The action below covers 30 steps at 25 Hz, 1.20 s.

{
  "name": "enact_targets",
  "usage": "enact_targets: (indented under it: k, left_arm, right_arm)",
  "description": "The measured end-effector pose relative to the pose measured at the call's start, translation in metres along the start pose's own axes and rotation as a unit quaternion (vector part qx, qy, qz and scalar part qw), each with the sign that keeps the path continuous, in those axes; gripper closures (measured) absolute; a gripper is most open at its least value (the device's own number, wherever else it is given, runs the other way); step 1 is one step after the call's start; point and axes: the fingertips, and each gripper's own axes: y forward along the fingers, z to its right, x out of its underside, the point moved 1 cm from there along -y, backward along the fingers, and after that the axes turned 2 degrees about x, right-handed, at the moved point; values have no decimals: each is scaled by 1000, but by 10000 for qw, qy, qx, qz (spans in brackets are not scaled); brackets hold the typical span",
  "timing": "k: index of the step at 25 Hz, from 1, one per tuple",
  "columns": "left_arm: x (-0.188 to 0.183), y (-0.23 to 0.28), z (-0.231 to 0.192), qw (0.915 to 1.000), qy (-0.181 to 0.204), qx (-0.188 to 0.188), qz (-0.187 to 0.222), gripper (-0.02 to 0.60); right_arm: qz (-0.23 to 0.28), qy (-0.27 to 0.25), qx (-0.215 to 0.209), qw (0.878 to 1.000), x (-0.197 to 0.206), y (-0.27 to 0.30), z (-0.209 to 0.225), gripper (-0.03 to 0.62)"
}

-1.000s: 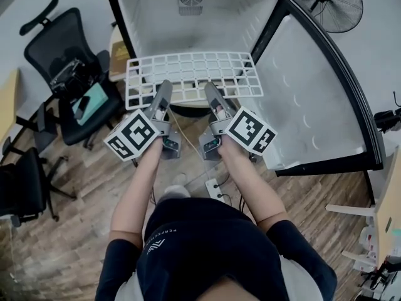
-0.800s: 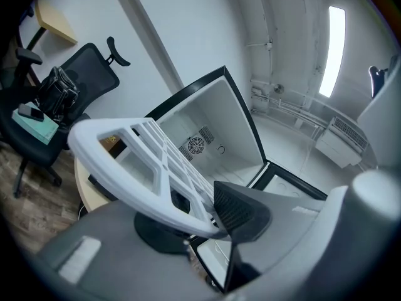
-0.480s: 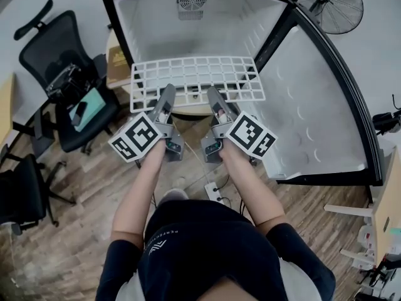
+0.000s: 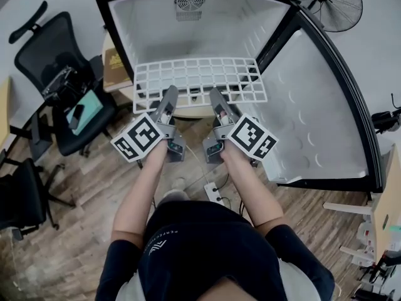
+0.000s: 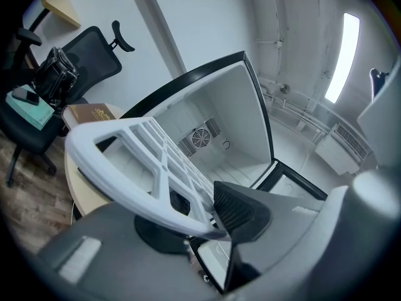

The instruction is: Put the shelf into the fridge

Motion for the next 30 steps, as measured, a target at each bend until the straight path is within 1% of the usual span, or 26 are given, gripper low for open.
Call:
enact_targets:
  k: [15,30]
  left_arm:
    - [-5,13,-9,10000,32,-13,-46,457]
    - [-12,27,-14,9999,79,30,-76,457]
  right_arm:
    - [-16,33,-18,10000,-2,15,7,465]
    - [-14,103,73,9999,-9,33,12,467]
